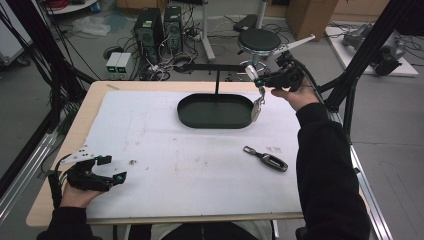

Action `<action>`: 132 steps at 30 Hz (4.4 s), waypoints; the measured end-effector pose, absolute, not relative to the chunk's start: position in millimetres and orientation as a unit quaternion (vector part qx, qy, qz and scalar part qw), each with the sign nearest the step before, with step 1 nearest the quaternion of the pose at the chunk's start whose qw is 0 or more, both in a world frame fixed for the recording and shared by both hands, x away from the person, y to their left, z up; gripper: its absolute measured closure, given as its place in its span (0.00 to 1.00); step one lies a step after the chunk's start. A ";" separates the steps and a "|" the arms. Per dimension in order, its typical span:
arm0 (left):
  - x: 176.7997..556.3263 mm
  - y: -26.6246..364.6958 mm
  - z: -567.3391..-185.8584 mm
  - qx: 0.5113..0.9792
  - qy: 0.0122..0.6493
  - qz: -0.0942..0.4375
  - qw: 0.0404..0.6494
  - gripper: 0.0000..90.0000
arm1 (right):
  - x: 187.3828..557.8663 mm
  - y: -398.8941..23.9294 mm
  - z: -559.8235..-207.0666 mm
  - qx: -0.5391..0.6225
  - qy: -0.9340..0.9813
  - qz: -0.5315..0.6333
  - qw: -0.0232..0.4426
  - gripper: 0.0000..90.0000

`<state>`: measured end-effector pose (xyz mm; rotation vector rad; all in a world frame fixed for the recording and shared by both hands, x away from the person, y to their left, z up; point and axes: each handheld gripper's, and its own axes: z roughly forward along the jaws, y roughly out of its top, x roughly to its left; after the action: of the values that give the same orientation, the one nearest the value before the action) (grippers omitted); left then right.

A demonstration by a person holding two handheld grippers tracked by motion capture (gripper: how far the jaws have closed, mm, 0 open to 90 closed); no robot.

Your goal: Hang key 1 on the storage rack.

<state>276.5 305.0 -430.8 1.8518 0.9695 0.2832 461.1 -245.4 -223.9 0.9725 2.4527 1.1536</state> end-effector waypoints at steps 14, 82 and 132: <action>278.4 305.4 -432.3 0.763 0.400 0.117 0.494 0.04 | 482.8 -213.9 -211.6 0.324 0.850 0.390 0.140 0.84; 289.0 303.0 -437.9 0.767 0.393 0.109 0.496 0.04 | 562.6 -150.0 -218.0 0.402 0.785 0.414 0.223 0.83; 285.6 300.5 -435.9 0.770 0.393 0.114 0.490 0.04 | 474.4 -223.3 -295.2 0.360 0.829 0.402 0.149 0.01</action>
<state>285.6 300.5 -435.9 1.8703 0.9545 0.2762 474.4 -223.3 -295.2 1.0357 2.3824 1.1560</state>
